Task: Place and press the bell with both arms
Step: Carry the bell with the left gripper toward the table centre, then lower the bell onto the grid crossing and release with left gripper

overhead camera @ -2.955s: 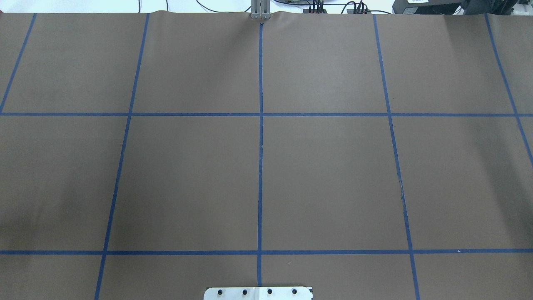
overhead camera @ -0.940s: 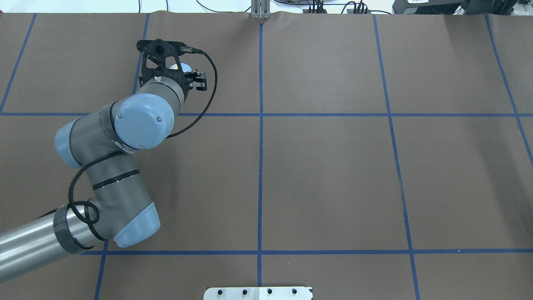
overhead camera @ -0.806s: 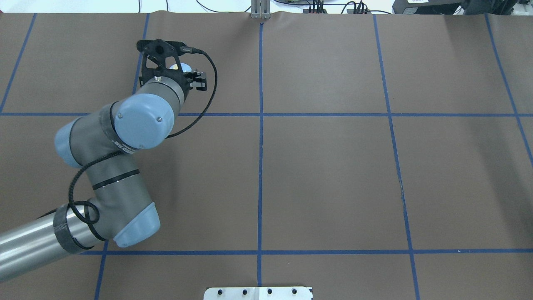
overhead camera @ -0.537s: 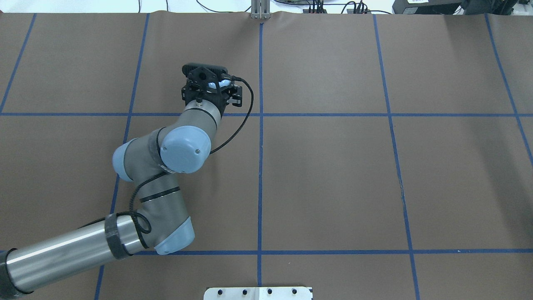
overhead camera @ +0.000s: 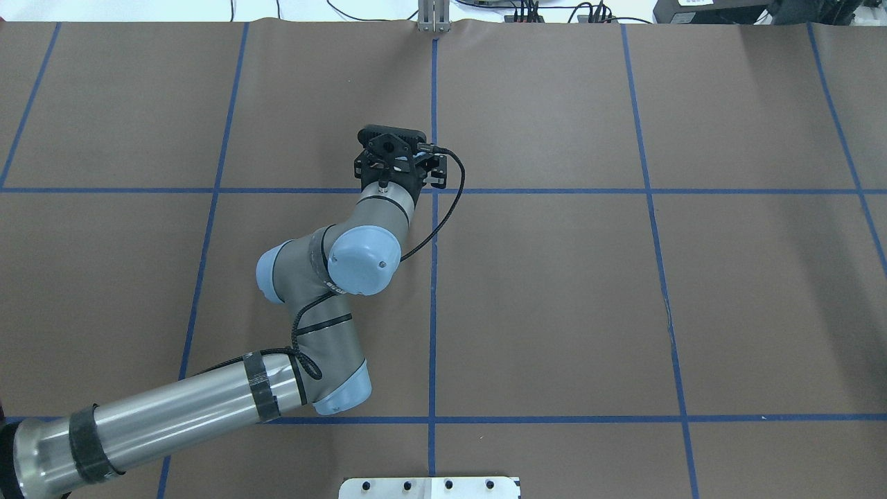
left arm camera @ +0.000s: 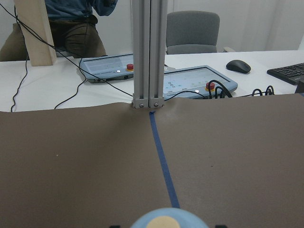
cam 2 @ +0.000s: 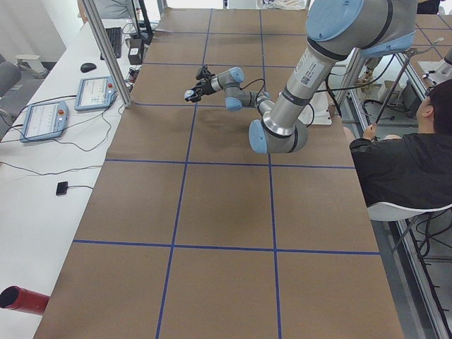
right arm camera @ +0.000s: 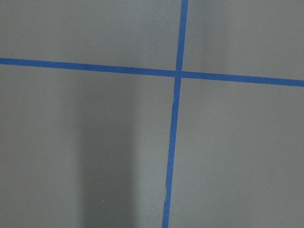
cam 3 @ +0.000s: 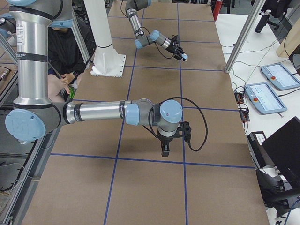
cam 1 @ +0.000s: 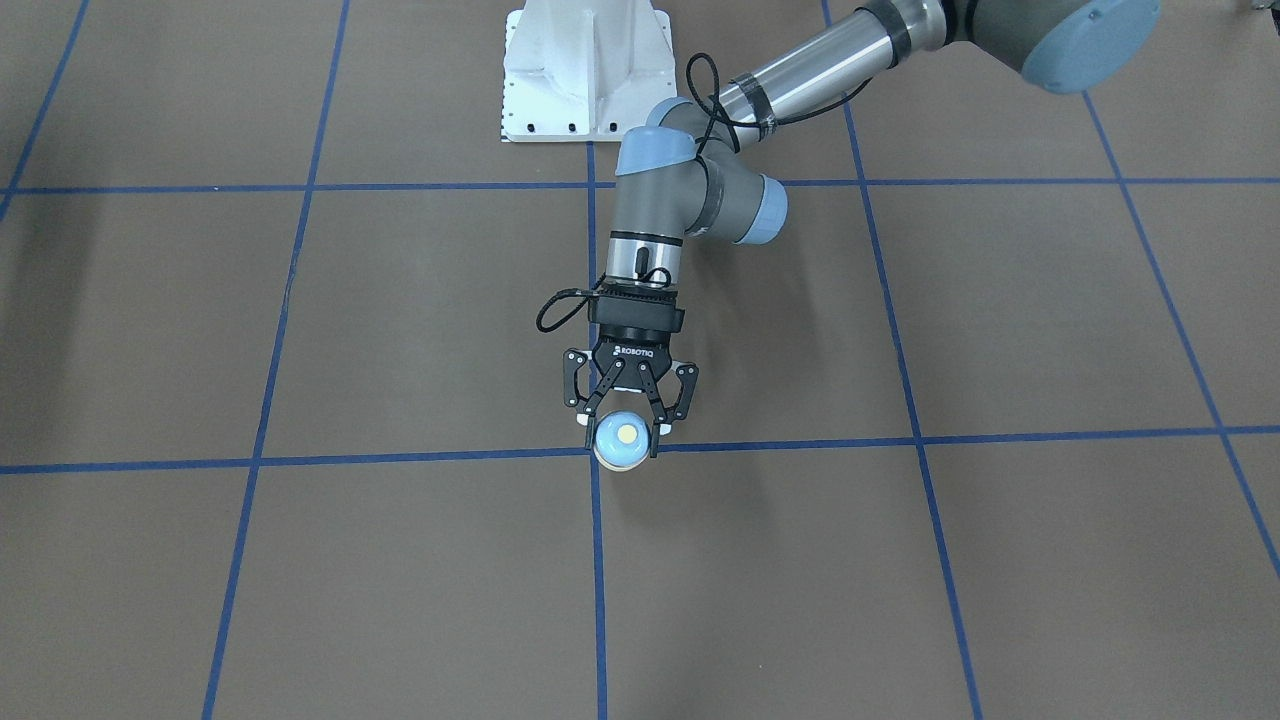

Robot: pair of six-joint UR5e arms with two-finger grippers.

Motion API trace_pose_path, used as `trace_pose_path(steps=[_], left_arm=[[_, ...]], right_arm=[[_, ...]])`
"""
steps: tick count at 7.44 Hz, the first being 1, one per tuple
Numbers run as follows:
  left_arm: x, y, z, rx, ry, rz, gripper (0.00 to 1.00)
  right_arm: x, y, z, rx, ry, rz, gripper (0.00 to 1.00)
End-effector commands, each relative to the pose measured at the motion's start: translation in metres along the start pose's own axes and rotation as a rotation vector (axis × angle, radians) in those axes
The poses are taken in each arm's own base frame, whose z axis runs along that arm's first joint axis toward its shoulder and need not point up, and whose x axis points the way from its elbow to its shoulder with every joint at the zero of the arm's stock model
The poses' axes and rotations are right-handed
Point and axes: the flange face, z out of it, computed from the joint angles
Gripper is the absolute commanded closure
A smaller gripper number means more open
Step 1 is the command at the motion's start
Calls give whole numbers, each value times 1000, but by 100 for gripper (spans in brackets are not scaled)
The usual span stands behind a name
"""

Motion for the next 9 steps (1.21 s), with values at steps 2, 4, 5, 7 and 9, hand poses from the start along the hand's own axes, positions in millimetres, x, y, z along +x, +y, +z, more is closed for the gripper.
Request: trace_pose_path(steps=[2,4,5,7,9], left_arm=[[22,24,16,-35,-14,29,100],[26,30,17,-42,-15,35,100],[29,33,14,-46,-10,36,100],[30,36,13,-51,-7,38,100],[32,43,12,-71,1,42,100]], right_arm=[[-1,-1,0,0,0,-2,0],[0,-1,0,-1,1,-1,0],[0,-2,1,-3,3,-1,0],[0,-4,1,-2,1,-2,0],[-1,-4,2,-4,1,-2,0]])
